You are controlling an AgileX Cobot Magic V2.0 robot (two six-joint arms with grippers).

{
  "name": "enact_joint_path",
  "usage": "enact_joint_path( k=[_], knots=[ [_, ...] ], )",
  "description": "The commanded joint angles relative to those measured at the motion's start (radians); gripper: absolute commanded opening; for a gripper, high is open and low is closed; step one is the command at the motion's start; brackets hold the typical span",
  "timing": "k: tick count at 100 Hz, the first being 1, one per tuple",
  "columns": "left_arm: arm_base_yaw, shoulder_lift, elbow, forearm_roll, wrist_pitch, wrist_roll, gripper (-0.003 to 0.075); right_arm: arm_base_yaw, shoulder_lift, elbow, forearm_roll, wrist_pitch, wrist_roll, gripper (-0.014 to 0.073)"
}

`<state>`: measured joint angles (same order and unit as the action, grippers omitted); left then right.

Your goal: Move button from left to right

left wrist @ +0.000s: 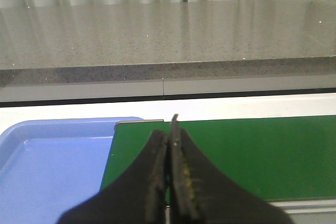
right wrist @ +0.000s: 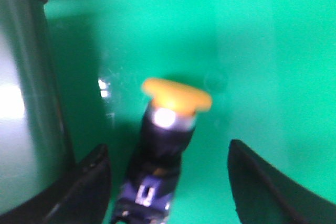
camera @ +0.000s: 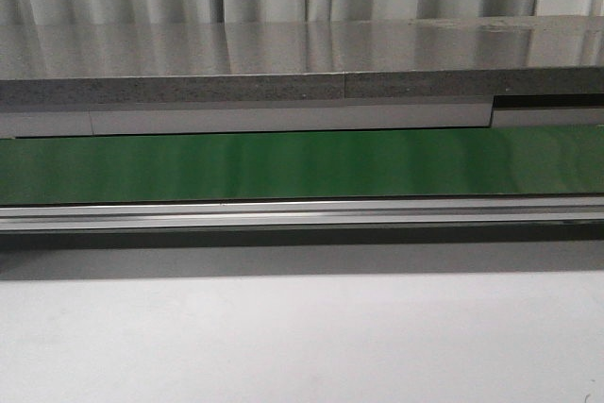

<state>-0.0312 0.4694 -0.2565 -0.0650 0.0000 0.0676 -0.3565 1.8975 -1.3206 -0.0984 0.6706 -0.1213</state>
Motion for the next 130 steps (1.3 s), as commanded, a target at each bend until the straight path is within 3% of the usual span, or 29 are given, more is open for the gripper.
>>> enact_joint_path(
  k=[1, 28, 45, 75, 130],
  knots=[
    [-0.008, 0.001, -0.028, -0.007, -0.075, 0.003, -0.002, -0.004, -0.049, -0.034, -0.005, -0.036, 0.004, 0.05],
    [-0.008, 0.001, -0.028, -0.007, -0.075, 0.003, -0.002, -0.004, -0.114, -0.034, -0.004, -0.047, 0.066, 0.0499],
    [-0.008, 0.001, -0.028, -0.007, -0.075, 0.003, -0.002, 0.011, -0.232, -0.034, 0.076, -0.097, 0.066, 0.0499],
    [-0.008, 0.001, -0.028, -0.007, -0.075, 0.003, -0.002, 0.132, -0.417, -0.011, 0.098, -0.136, 0.066, 0.0499],
    [-0.008, 0.001, -0.028, -0.007, -0.075, 0.003, -0.002, 0.399, -1.006, 0.614, 0.135, -0.542, 0.066, 0.0499]
  ],
)
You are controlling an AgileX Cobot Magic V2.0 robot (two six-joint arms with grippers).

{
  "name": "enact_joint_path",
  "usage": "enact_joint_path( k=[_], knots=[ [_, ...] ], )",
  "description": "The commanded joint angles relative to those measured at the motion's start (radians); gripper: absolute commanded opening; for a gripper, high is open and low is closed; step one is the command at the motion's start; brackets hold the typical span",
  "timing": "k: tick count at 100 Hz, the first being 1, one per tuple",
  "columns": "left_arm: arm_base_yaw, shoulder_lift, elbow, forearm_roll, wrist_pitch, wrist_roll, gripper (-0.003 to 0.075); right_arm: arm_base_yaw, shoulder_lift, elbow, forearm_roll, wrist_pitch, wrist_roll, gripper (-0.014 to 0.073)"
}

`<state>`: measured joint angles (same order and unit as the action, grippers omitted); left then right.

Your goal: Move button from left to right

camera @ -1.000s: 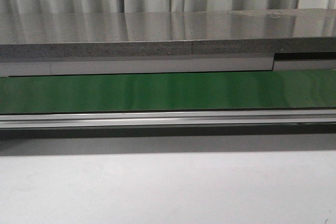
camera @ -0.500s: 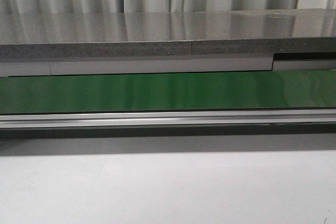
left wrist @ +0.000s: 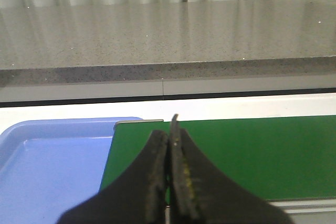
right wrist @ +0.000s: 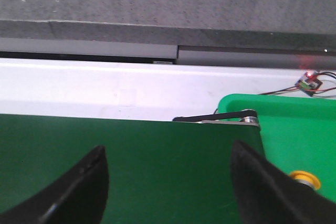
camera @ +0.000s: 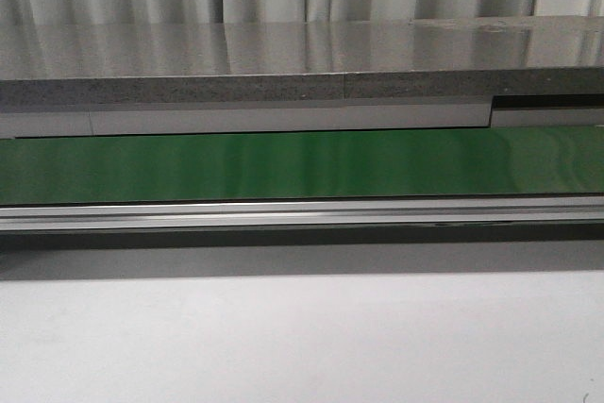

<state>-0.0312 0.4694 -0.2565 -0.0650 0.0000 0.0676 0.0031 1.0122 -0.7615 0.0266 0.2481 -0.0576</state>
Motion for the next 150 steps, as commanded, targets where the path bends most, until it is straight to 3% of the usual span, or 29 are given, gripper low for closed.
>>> enact_joint_path(
  k=[1, 23, 55, 72, 97, 150],
  knots=[
    [-0.008, 0.001, -0.028, -0.007, -0.075, 0.003, -0.002, 0.042, -0.129, 0.062, 0.013, -0.12, 0.002, 0.0499],
    [-0.008, 0.001, -0.028, -0.007, -0.075, 0.003, -0.002, 0.097, -0.411, 0.255, 0.041, -0.12, 0.002, 0.0499],
    [-0.008, 0.001, -0.028, -0.007, -0.075, 0.003, -0.002, 0.099, -0.753, 0.335, 0.059, 0.068, 0.001, 0.0463],
    [-0.008, 0.001, -0.028, -0.007, -0.075, 0.003, -0.002, 0.099, -0.781, 0.335, 0.059, 0.071, 0.001, 0.0309],
    [-0.008, 0.001, -0.028, -0.007, -0.075, 0.003, -0.002, 0.099, -0.781, 0.335, 0.059, 0.071, 0.001, -0.0071],
    [-0.008, 0.001, -0.028, -0.007, -0.075, 0.003, -0.002, 0.099, -0.781, 0.335, 0.059, 0.078, 0.002, -0.0067]
  ],
)
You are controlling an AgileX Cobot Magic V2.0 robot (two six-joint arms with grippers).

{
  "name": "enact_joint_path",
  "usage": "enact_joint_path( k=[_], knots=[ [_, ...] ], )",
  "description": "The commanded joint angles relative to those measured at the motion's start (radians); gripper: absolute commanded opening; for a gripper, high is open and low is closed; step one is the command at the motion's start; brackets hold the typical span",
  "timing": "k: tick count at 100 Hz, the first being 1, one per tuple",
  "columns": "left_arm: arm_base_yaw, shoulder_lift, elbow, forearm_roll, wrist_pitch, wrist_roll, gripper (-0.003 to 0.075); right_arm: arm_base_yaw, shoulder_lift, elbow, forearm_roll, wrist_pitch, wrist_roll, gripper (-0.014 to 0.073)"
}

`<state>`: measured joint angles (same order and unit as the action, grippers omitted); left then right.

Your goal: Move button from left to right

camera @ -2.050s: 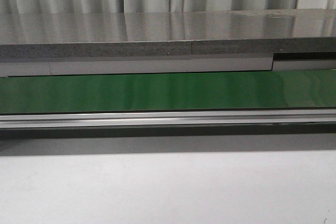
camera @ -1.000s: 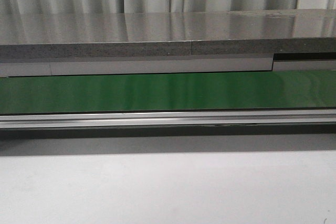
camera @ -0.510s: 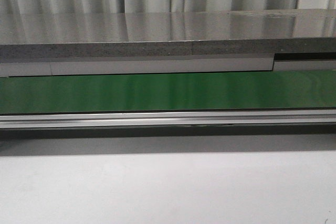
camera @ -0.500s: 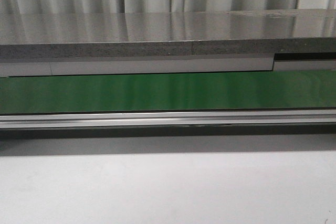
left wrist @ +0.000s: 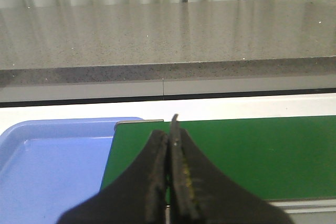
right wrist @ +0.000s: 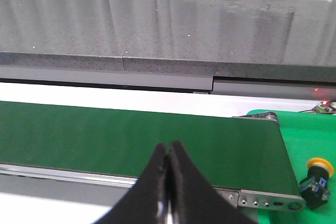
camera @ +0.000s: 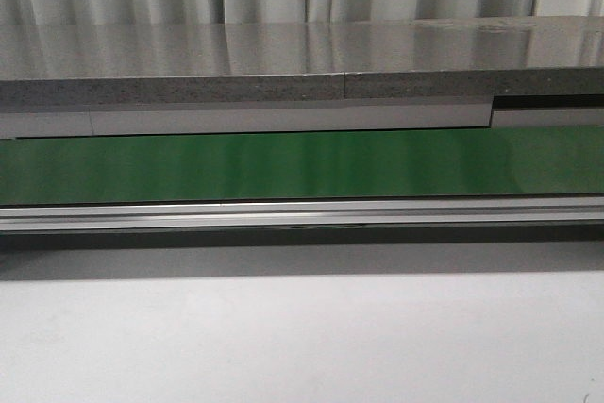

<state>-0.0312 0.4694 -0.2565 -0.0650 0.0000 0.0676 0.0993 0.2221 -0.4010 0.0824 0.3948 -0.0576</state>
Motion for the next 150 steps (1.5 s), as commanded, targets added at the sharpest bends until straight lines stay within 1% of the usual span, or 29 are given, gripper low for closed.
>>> enact_joint_path(
  k=[1, 32, 48, 70, 89, 114, 150],
  knots=[
    [-0.008, 0.001, -0.028, -0.007, -0.075, 0.003, -0.002, 0.002, 0.009, -0.025, 0.003, -0.068, 0.002, -0.0067],
    [-0.008, 0.001, -0.028, -0.007, -0.075, 0.003, -0.002, 0.002, 0.009, -0.023, 0.003, -0.069, 0.002, -0.0067],
    [-0.008, 0.001, -0.028, -0.007, -0.075, 0.003, -0.002, 0.002, -0.003, 0.012, -0.006, -0.079, 0.002, -0.0067],
    [-0.008, 0.001, -0.028, -0.007, -0.075, 0.003, -0.002, 0.002, -0.139, 0.159, -0.023, -0.191, 0.002, -0.0067],
    [-0.008, 0.001, -0.028, -0.007, -0.075, 0.003, -0.002, 0.002, -0.249, 0.303, -0.023, -0.242, 0.002, -0.0067],
    [-0.008, 0.001, -0.028, -0.007, -0.075, 0.003, -0.002, 0.001, -0.253, 0.412, -0.023, -0.33, 0.005, -0.0067],
    [-0.008, 0.001, -0.028, -0.007, -0.075, 0.003, -0.002, 0.001, -0.253, 0.414, -0.023, -0.329, 0.016, -0.0067]
  ],
)
